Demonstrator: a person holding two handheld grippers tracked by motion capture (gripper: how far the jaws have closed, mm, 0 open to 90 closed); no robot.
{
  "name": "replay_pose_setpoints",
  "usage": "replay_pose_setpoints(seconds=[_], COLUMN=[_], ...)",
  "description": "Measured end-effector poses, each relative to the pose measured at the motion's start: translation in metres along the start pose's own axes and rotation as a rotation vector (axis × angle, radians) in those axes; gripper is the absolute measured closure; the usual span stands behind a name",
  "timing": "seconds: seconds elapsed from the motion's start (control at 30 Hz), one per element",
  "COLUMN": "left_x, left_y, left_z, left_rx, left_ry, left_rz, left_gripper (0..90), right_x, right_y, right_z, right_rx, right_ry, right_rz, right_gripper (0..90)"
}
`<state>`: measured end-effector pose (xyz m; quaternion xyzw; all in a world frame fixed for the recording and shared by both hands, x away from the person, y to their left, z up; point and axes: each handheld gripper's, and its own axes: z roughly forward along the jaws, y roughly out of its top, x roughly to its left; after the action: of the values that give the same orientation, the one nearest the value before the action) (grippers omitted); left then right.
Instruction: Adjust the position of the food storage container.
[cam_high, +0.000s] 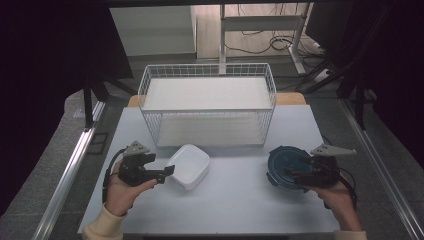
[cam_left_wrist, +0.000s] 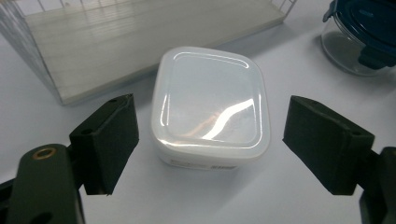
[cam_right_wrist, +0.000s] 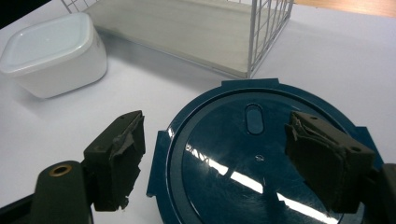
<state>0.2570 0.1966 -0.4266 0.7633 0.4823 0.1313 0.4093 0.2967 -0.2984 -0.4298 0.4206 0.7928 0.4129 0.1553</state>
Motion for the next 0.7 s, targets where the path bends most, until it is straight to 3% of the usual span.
replay_pose_setpoints(seconds=[0.27,0.53,0.7], left_x=[0.003,0.007,0.009], left_y=[0.0,-0.001,-0.003], left_z=[-0.008,-0.011,-0.005], left_rx=[-0.009,-0.014,0.006], left_ry=[-0.032,-0.033,-0.04], left_rz=[-0.014,-0.019,-0.022], left_gripper=[17.9,18.0,17.8], right_x=[-0.003,-0.014,-0.025], right_y=[0.007,0.031,0.05], right_z=[-0.001,-0.003,-0.002], right_rx=[0.012,0.019,0.088], right_ry=[-0.018,-0.044,-0.07], right_rz=[-0.002,0.005,0.0], right_gripper=[20.9,28.9,34.1])
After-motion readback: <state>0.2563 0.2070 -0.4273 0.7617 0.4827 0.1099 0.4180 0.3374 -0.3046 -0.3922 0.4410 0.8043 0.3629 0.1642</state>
